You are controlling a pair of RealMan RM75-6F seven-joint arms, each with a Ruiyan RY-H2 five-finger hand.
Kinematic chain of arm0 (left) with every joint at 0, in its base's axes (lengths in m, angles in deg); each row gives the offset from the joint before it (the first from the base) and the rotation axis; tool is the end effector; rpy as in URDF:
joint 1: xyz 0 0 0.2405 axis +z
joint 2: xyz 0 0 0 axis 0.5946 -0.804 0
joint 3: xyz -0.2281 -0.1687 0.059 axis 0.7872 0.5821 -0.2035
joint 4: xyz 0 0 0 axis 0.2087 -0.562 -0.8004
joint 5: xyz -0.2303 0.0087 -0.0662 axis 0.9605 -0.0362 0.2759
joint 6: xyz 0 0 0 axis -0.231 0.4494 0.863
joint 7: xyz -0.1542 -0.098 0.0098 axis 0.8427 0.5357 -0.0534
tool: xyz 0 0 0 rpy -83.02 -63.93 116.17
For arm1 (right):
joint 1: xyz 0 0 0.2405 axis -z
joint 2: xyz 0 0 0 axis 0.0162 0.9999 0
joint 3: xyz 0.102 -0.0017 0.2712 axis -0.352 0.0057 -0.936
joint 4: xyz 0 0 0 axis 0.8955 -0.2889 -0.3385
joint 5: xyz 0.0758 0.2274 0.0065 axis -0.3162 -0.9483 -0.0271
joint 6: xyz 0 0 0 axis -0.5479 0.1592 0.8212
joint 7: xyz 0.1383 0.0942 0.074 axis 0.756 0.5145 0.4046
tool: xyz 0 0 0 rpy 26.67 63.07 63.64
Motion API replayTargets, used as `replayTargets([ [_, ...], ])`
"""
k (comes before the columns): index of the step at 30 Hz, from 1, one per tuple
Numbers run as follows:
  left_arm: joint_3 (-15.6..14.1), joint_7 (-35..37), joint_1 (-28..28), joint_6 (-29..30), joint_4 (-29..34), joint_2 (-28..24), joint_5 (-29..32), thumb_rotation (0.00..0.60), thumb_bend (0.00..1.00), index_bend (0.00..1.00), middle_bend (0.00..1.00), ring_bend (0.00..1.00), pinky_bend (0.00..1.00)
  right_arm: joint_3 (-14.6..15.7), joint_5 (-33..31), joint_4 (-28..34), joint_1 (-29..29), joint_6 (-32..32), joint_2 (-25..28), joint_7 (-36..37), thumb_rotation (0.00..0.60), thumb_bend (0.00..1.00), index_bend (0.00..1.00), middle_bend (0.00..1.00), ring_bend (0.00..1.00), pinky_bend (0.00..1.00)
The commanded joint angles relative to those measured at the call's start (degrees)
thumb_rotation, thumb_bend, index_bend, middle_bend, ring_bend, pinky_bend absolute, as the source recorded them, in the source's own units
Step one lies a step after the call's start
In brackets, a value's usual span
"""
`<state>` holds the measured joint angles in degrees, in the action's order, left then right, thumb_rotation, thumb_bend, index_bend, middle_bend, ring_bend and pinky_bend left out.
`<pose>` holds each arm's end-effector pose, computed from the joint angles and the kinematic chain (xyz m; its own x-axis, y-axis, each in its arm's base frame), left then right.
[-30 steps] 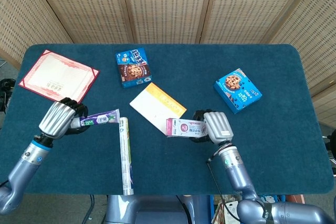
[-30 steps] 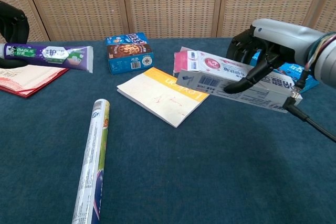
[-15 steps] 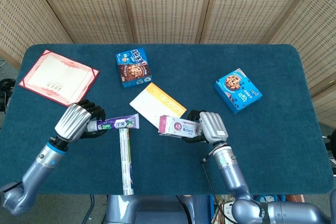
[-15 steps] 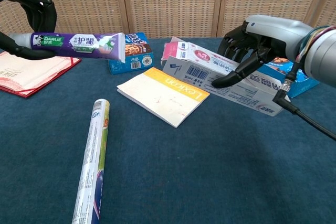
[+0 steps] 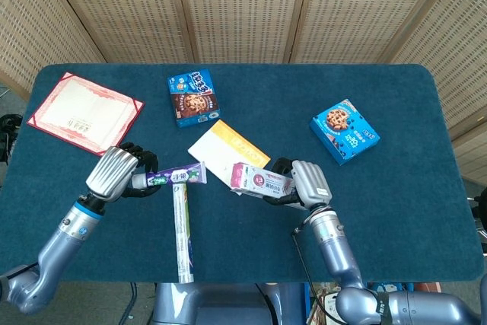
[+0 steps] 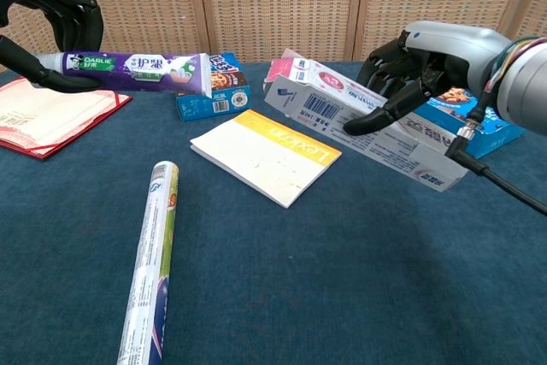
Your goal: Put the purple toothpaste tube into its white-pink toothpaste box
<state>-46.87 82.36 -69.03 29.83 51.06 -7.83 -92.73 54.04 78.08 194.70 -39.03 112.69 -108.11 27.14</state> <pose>-0.1713 0.3593 0.0659 0.3120 0.0732 0.9472 0.8435 -0.4801 -0.2408 -0.1026 -0.3622 -0.0138 -0.0673 -0.3042 0.9502 -0.9948 -0.0527 -0.0873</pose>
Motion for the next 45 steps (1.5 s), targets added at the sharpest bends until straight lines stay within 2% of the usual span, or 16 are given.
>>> replayTargets([
  [1, 0.9, -1.3, -0.5, -2.0, 2.3, -1.0, 2.9, 0.600, 0.36, 0.88, 0.69, 0.54, 0.46, -0.1, -0.7, 0.4, -0.3, -0.2, 0.2, 0.2, 0.600, 0.00, 0.58, 0.51, 0.41, 0.50],
  [13, 2.0, -5.2, -2.7, -5.3, 5.6, -0.1, 7.3, 0.600, 0.36, 0.88, 0.69, 0.54, 0.46, -0.4, -2.7, 1.7, -1.6, 0.4, 0.4, -0.1, 0.600, 0.00, 0.58, 0.51, 0.41, 0.50],
  [32, 3.5, -5.7, -4.0, -5.9, 7.9, 0.5, 9.5, 0.600, 0.36, 0.88, 0.69, 0.54, 0.46, 0.6, -3.8, 1.1, -2.1, 0.1, 0.3, 1.5, 0.600, 0.00, 0.58, 0.51, 0.41, 0.50],
  [45, 3.6, -8.6, -4.4, -6.4, 9.0, 0.6, 14.3, 0.600, 0.36, 0.88, 0.69, 0.54, 0.47, 0.0, -4.8, 1.9, -2.3, -0.8, 1.7, 3.4, 0.600, 0.00, 0.58, 0.51, 0.41, 0.50],
])
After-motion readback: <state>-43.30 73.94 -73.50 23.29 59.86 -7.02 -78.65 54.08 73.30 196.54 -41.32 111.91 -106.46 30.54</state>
